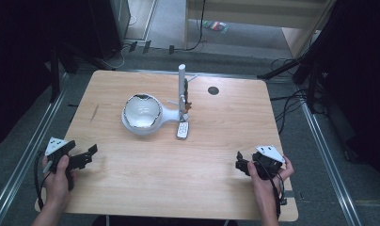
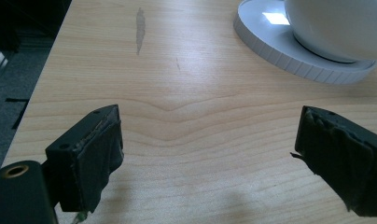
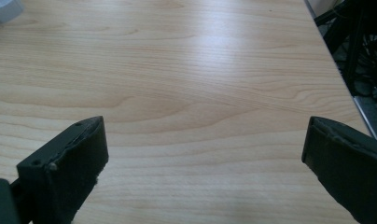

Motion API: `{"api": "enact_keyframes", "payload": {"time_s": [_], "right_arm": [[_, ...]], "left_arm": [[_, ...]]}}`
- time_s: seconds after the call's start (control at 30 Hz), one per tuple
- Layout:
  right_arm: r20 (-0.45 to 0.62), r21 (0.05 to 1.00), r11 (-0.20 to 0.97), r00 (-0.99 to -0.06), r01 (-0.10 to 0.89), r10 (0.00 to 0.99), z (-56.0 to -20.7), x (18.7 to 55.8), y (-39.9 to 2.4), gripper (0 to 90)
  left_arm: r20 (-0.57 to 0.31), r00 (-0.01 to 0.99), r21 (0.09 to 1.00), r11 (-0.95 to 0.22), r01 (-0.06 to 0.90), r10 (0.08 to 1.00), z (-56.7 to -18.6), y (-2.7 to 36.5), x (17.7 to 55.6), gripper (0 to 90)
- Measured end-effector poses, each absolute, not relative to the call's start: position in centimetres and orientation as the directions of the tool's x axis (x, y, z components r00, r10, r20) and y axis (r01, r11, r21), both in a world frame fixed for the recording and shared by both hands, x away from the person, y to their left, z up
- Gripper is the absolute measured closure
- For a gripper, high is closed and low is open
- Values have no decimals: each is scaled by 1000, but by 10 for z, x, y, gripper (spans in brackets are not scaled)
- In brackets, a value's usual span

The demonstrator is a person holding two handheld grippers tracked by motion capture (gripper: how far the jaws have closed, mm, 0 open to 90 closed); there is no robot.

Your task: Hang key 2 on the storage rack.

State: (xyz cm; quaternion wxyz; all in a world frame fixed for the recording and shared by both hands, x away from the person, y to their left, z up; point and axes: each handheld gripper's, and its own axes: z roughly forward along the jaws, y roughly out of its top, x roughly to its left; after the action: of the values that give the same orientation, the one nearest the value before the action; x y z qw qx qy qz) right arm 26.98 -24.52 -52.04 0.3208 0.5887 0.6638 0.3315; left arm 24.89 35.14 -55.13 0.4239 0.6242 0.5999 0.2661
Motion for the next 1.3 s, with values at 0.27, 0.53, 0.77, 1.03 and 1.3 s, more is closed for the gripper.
{"api": "enact_keyframes", "payload": {"time_s": [0.27,0.53,0.77,1.03,1.3], "right_arm": [[-20,822,57,-72,567,997,-523,261,-264,2],[-6,821,35,-52,570,999,-528,252,-279,3],[10,819,6,-24,573,1000,-534,242,-297,3],[38,826,-13,-33,564,999,-540,232,-314,2],[90,846,-56,-38,530,995,-545,226,-322,3]], "left_arm": [[-174,137,849,78,523,975,-551,351,249,80],[-174,136,849,78,522,975,-551,351,249,80],[-172,137,849,77,522,975,-551,350,249,81],[-169,139,850,73,523,976,-551,350,249,80],[-171,139,849,74,522,976,-551,350,249,80]]}}
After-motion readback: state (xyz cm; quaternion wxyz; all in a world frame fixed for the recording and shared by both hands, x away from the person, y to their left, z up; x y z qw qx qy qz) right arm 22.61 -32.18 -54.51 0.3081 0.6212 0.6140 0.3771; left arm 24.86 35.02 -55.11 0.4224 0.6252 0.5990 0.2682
